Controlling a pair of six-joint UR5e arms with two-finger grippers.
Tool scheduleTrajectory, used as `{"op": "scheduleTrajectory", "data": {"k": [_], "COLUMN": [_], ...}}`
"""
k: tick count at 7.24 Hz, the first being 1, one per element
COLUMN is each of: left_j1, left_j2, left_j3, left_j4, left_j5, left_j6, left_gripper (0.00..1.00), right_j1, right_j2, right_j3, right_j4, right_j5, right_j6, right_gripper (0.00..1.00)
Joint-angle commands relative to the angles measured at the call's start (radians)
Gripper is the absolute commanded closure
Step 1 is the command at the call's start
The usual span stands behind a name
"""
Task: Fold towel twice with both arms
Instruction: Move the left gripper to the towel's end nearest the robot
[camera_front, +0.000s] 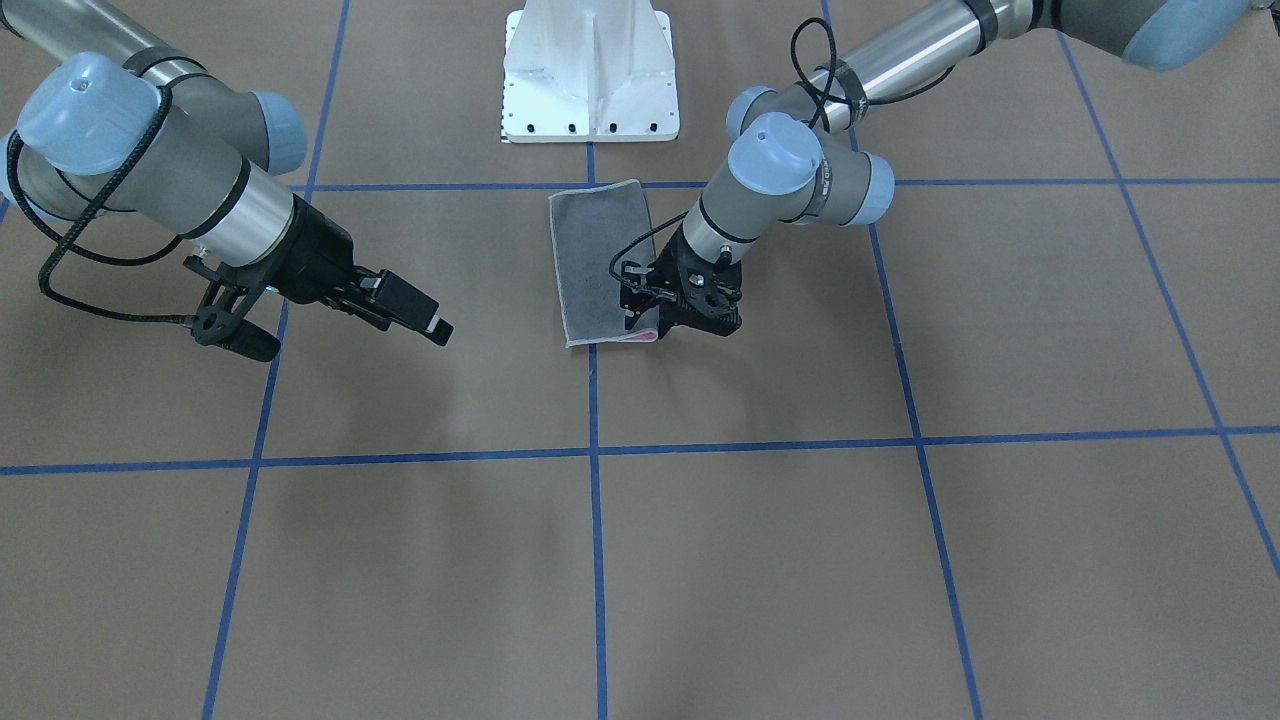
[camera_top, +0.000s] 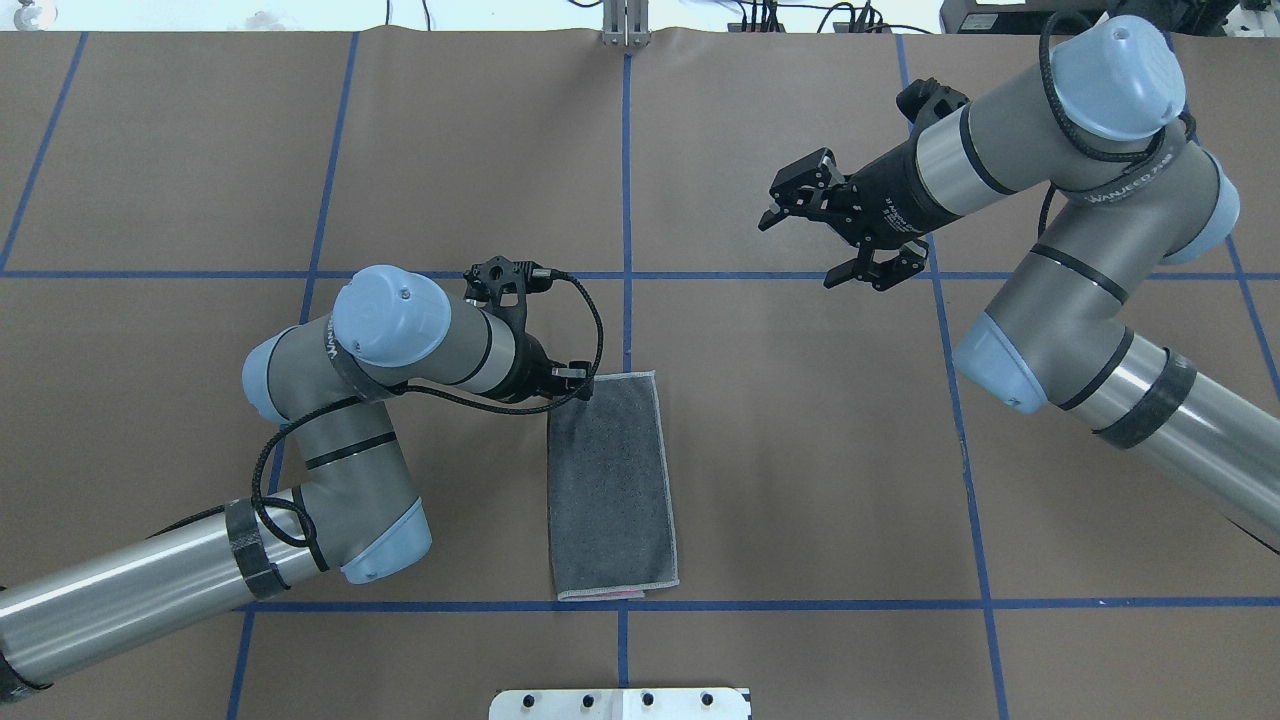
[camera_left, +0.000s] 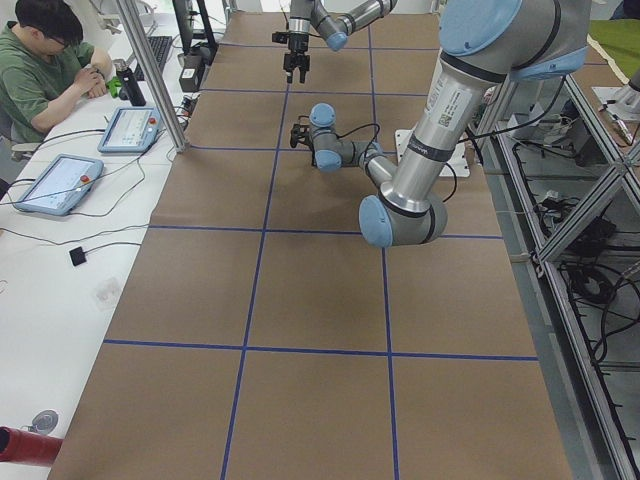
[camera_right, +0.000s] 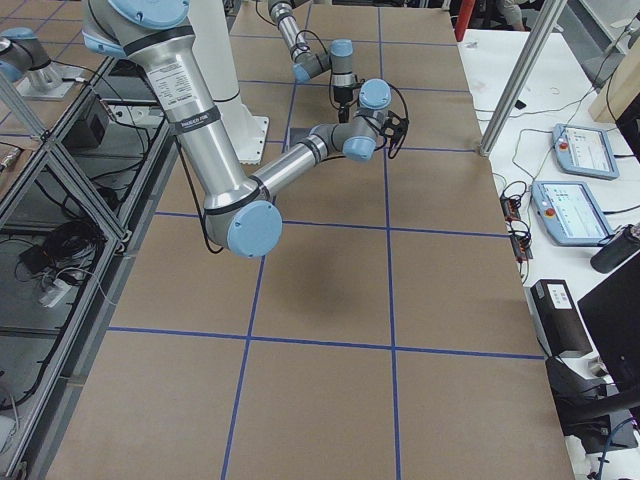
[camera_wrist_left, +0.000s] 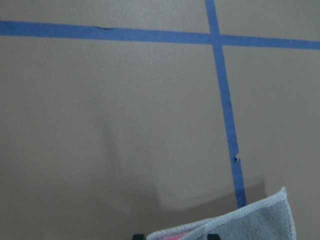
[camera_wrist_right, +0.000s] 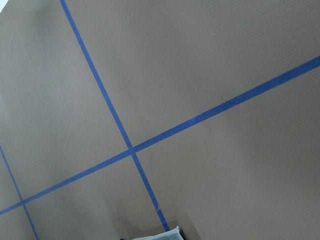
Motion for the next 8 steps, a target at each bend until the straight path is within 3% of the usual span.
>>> {"op": "scheduleTrajectory", "data": {"k": [1,2,4,8], "left_j1": [0.002,0.002,0.002,-0.050], "left_j2": [-0.008,-0.020,-0.087,-0.153], "left_j3": [0.000,-0.003,0.002,0.040], "left_j4": [0.000,0.033,0.110,0.114], "left_j5": [-0.003,-0.004,-0.010,-0.009], "left_j6": [0.000,0.000,0.005,0.003], "left_gripper": [0.87,1.00,1.00,1.00], "right_j1": [0.001,0.001,0.001,0.002], "right_j2": [-0.001,-0.003,-0.009,-0.030], "right_j3": [0.000,0.000,0.000,0.001], "right_j4": [0.000,0.000,0.002,0.008], "right_j5": [0.000,-0.001,-0.001,0.000], "right_j6": [0.000,0.000,0.000,0.000], "right_gripper": [0.00,0.00,0.00,0.00]}}
